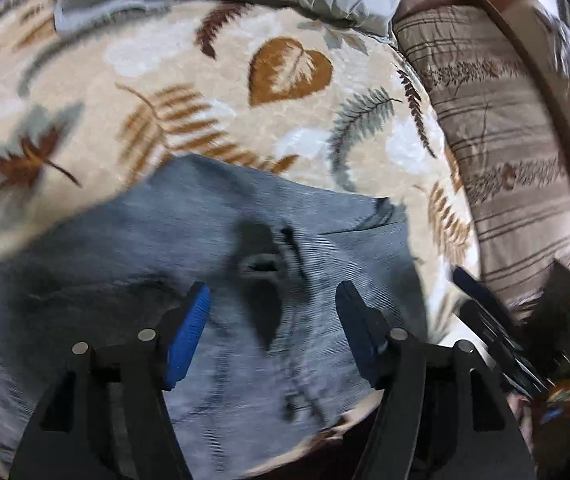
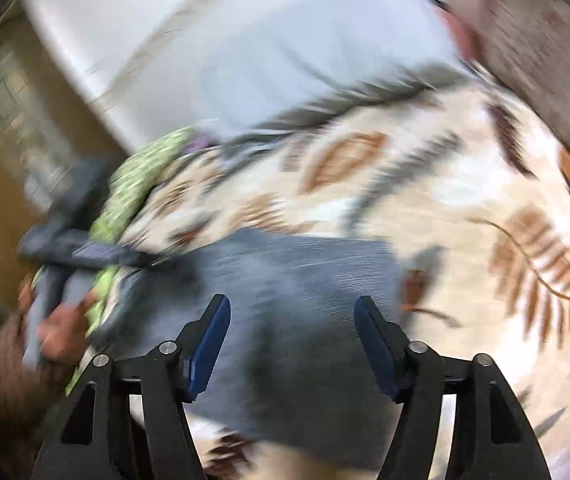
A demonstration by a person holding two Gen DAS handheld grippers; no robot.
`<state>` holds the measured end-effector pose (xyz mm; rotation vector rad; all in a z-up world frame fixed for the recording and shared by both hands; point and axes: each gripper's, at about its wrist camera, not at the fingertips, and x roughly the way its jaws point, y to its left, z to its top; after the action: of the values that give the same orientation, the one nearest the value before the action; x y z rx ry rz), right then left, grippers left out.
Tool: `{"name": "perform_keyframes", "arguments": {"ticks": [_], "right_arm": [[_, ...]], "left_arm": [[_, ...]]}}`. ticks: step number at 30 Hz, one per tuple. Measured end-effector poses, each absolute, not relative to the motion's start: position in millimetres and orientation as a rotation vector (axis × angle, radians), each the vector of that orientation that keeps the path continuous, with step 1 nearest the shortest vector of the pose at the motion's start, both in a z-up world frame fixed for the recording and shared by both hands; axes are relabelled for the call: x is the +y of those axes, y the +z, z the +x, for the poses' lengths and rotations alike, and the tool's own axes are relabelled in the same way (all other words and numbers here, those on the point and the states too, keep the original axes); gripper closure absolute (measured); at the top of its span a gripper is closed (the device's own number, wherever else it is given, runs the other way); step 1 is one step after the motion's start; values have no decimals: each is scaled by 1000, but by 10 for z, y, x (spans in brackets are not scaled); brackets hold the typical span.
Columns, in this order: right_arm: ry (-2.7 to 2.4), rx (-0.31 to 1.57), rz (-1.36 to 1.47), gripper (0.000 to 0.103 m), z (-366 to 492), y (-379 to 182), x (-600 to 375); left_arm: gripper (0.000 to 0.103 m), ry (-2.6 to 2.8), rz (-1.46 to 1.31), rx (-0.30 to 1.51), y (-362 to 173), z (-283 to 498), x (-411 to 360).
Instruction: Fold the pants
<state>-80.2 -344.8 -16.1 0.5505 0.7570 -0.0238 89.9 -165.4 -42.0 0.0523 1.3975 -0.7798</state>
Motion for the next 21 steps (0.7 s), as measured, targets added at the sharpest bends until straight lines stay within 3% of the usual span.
{"name": "perform_keyframes", "arguments": {"ticks": [8, 10, 11, 13, 16, 21], "right_arm": [[-6, 847, 745, 41, -333, -740, -3928], [19, 878, 769, 77, -243, -861, -3956], [42, 893, 766, 80, -199, -889, -3946], [50, 874, 699, 87, -164, -766, -3908], [44, 846, 540, 88, -124, -584, -3815], [-9, 932, 391, 87, -53, -791, -3752]], "left_arm": [[39, -695, -45, 1549, -807, 912, -1826], [39, -711, -64, 1553, -824, 879, -1850], [42, -715, -63, 1552, -818, 865, -1865], [60, -705, -36, 1517, -738, 805, -1877], [60, -609, 84, 1460, -737, 743, -1910], [59, -565, 169, 1418, -882, 615, -1912]]}}
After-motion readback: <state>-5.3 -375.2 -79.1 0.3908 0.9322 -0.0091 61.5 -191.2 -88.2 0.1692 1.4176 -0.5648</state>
